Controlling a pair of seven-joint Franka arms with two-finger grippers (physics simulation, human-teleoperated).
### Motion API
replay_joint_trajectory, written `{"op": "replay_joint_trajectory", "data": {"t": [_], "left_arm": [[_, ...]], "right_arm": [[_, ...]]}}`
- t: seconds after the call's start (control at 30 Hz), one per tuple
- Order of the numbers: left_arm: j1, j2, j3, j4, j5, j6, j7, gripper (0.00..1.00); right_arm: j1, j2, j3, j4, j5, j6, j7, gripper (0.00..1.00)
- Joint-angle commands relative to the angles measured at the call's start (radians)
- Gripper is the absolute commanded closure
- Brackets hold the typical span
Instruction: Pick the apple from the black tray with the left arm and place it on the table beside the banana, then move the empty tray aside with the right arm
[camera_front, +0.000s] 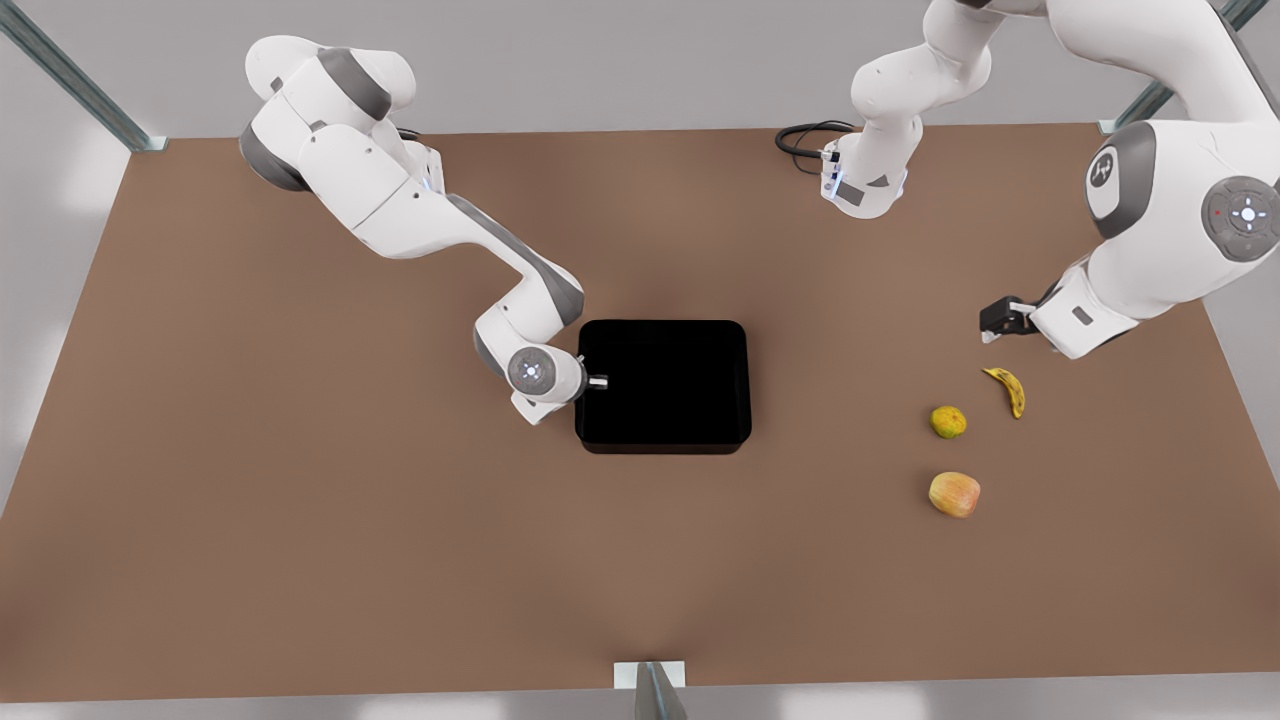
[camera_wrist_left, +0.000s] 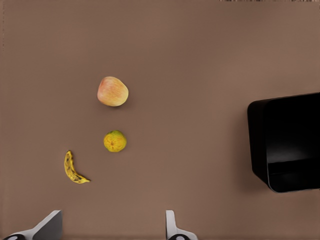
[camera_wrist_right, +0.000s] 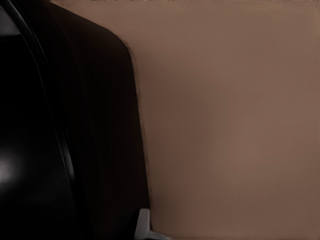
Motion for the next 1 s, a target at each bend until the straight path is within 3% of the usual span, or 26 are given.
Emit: {"op": "replay_joint_trajectory", "data": {"t": [0.0, 0.03, 0.2, 0.43, 0.57, 0.77, 0.87, 0.97], "left_arm": [[0.000, -0.003, -0.001, 0.000, 0.002, 0.000, -0.023, 0.00], [0.000, -0.004, -0.001, 0.000, 0.002, 0.000, -0.023, 0.00], [0.000, -0.013, 0.000, -0.003, -0.005, 0.002, -0.026, 0.00], [0.000, -0.015, 0.000, -0.015, -0.005, 0.014, -0.025, 0.00], [-0.001, -0.015, -0.001, -0.015, -0.005, 0.015, -0.026, 0.00], [-0.001, -0.015, 0.000, -0.012, 0.000, 0.041, -0.025, 0.00], [-0.003, 0.063, 0.000, 0.106, 0.012, 0.032, -0.012, 0.00], [-0.004, 0.082, 0.003, 0.120, 0.012, 0.009, 0.015, 0.00]], "right_arm": [[0.000, -0.002, -0.001, 0.001, 0.001, 0.001, -0.051, 0.74], [-0.006, -0.002, 0.001, 0.001, 0.001, -0.002, -0.051, 0.80], [-0.006, -0.028, 0.004, 0.005, 0.001, -0.008, -0.048, 0.81], [-0.009, -0.135, 0.011, 0.033, 0.001, -0.183, -0.076, 0.87], [-0.032, -0.227, -0.009, 0.033, 0.004, -0.373, -0.186, 0.88], [-0.041, -0.344, -0.246, 0.074, 0.053, -0.632, -0.616, 0.89], [-0.041, -0.350, -0.377, 0.088, 0.055, -0.651, -0.817, 0.89], [-0.041, -0.364, -0.490, 0.090, 0.056, -0.657, -0.988, 0.89]]}}
